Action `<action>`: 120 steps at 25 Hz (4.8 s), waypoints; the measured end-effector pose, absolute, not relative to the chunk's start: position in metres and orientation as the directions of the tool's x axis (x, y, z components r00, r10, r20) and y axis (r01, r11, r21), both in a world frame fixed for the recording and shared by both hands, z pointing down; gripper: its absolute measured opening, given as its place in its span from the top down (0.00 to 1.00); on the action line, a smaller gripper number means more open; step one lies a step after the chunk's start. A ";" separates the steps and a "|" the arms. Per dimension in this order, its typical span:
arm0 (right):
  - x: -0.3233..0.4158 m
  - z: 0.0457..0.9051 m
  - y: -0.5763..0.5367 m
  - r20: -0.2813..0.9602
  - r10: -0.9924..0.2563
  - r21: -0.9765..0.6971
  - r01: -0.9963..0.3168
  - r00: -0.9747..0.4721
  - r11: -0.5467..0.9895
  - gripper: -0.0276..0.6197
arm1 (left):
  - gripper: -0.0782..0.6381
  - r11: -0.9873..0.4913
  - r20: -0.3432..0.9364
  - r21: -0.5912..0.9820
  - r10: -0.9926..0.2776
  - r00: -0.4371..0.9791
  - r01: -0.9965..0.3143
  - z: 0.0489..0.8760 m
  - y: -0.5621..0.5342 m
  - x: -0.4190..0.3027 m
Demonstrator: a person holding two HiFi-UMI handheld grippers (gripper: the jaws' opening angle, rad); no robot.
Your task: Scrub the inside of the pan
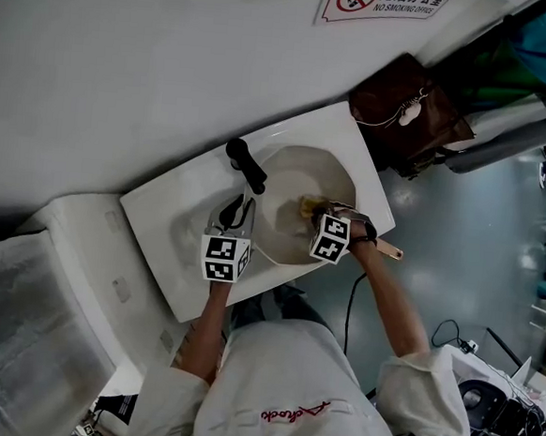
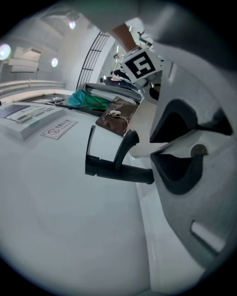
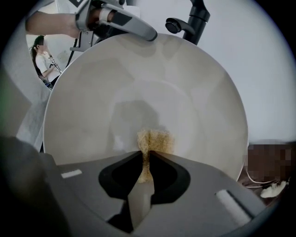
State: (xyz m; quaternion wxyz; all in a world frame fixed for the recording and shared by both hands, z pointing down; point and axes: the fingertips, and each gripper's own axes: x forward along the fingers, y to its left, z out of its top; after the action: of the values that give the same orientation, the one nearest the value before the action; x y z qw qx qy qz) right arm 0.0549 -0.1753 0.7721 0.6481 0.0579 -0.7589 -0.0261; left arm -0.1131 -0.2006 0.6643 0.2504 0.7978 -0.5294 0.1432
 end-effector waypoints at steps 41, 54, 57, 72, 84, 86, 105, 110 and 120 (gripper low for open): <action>-0.047 0.752 -0.124 0.948 0.047 -0.033 0.048 -0.316 0.998 0.87 | 0.78 -0.301 0.505 0.244 -0.772 0.386 -0.922 0.666 -0.203 -0.112; -0.065 0.748 -0.171 0.941 -0.048 0.048 -0.008 -0.334 0.999 0.87 | 0.78 -0.305 0.515 0.239 -0.765 0.387 -0.922 0.667 -0.203 -0.112; -0.065 0.747 -0.180 0.939 -0.064 0.058 -0.028 -0.337 0.998 0.87 | 0.78 -0.306 0.515 0.239 -0.764 0.388 -0.922 0.666 -0.203 -0.112; -0.041 0.748 -0.224 0.935 -0.137 0.097 -0.138 -0.326 0.986 0.87 | 0.78 -0.314 0.520 0.233 -0.759 0.390 -0.921 0.667 -0.204 -0.112; 0.008 0.761 -0.235 0.950 -0.164 0.112 -0.198 -0.265 0.974 0.87 | 0.78 -0.310 0.521 0.224 -0.763 0.383 -0.924 0.668 -0.204 -0.112; 0.015 0.763 -0.230 0.953 -0.159 0.105 -0.207 -0.260 0.973 0.87 | 0.78 -0.310 0.520 0.225 -0.764 0.383 -0.924 0.668 -0.204 -0.112; 0.043 0.770 -0.179 0.967 -0.109 0.065 -0.193 -0.230 0.979 0.87 | 0.78 -0.305 0.524 0.218 -0.765 0.374 -0.927 0.671 -0.205 -0.112; 0.041 0.770 -0.167 0.969 -0.091 0.052 -0.173 -0.228 0.983 0.87 | 0.78 -0.300 0.522 0.216 -0.769 0.370 -0.929 0.671 -0.205 -0.112; 0.008 0.765 -0.135 0.964 -0.057 0.040 -0.072 -0.259 0.997 0.87 | 0.78 -0.301 0.518 0.213 -0.772 0.369 -0.929 0.670 -0.206 -0.111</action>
State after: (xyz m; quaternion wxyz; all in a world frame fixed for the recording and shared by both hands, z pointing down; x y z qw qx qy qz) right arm 0.0082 -0.1345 0.7654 0.6075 0.0408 -0.7933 0.0063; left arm -0.1115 -0.2062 0.6695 0.2448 0.7903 -0.5381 0.1612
